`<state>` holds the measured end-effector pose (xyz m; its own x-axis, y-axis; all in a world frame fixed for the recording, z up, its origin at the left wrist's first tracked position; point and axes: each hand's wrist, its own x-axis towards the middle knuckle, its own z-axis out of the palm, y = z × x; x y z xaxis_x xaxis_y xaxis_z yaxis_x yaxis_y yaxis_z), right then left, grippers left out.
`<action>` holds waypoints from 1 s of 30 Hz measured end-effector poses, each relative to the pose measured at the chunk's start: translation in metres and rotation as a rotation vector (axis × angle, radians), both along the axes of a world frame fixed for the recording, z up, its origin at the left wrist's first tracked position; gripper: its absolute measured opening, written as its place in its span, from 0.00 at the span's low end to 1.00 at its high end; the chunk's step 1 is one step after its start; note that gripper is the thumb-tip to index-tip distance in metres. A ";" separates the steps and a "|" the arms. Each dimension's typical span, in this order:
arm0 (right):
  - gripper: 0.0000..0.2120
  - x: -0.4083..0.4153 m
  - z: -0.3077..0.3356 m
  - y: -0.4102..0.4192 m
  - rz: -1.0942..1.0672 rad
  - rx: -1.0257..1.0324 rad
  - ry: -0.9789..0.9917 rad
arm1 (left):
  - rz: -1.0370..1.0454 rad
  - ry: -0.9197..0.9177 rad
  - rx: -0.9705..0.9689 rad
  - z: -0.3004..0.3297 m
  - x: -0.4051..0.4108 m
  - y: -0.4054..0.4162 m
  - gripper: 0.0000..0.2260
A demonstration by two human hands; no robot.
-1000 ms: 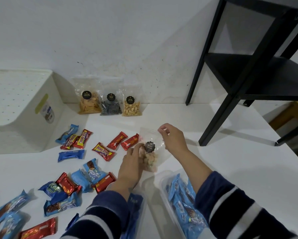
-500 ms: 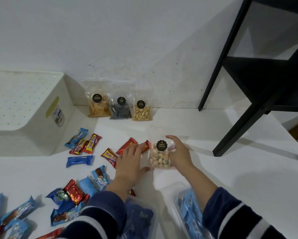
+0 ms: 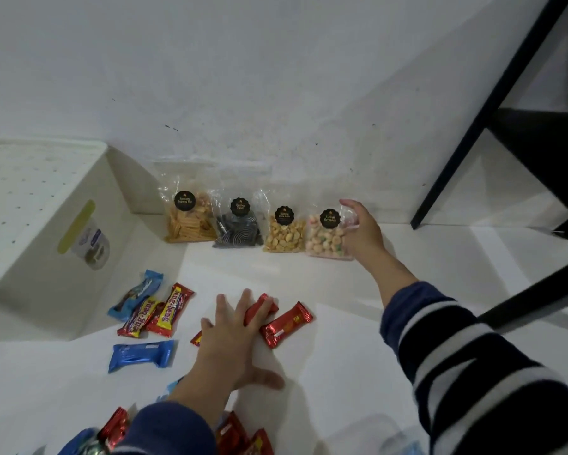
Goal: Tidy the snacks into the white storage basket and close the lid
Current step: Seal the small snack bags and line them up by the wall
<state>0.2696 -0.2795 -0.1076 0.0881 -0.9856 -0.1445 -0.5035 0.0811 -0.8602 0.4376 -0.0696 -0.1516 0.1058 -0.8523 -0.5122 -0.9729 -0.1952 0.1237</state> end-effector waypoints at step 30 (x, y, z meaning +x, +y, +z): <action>0.22 0.060 0.171 0.210 0.816 -0.111 0.582 | 0.282 0.164 -0.386 0.178 0.049 0.126 0.19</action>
